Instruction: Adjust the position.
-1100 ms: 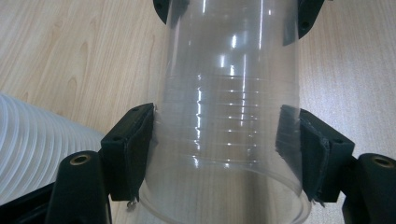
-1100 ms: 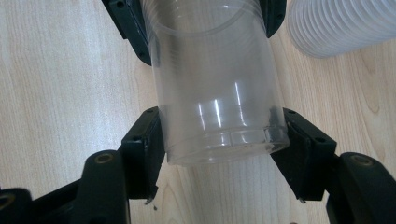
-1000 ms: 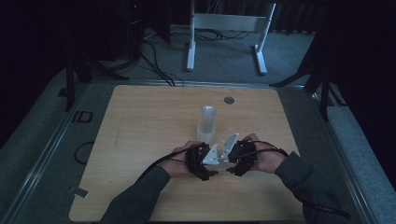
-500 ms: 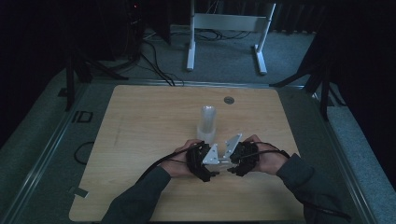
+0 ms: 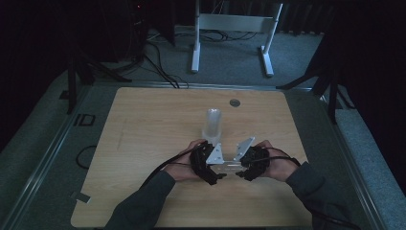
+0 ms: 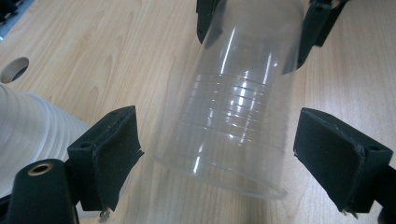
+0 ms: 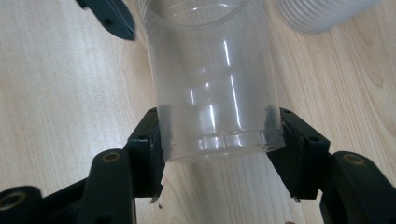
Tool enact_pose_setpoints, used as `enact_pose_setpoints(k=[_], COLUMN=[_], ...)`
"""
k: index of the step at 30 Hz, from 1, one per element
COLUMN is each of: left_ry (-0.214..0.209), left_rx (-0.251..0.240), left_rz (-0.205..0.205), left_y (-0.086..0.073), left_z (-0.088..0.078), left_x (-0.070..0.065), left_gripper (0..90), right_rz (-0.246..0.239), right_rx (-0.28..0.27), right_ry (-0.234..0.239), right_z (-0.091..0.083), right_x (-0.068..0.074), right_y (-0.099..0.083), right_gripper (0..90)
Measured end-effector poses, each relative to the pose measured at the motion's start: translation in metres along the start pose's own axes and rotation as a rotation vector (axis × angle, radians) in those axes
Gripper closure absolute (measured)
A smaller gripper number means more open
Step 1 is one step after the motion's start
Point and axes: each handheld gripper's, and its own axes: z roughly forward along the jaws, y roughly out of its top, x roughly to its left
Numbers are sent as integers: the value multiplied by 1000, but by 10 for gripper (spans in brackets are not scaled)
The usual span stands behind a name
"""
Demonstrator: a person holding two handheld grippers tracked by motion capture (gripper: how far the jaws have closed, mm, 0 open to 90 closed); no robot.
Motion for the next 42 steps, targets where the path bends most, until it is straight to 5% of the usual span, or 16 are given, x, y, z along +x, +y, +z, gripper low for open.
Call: enact_pose_setpoints(k=[14,18,29,42], left_ry=[20,3,20,26], left_rx=[-52,-77,-125,-129], left_rz=[-46,-101,-199,-226], left_y=[-2,-5,-11,-13], left_z=[-10,-10,-15,-14], left_x=[8,11,21,23], left_gripper=[152,179,251,254], right_rz=[151,208,293,337], right_rx=[-78,-122,-213,-323], right_ry=[-73,-105,-145,-182], right_z=[-1,-2,-3,-5], right_x=[-9,-11,-11,-12], right_y=[-29,-36,-45,-50], right_gripper=[418,418,419,420])
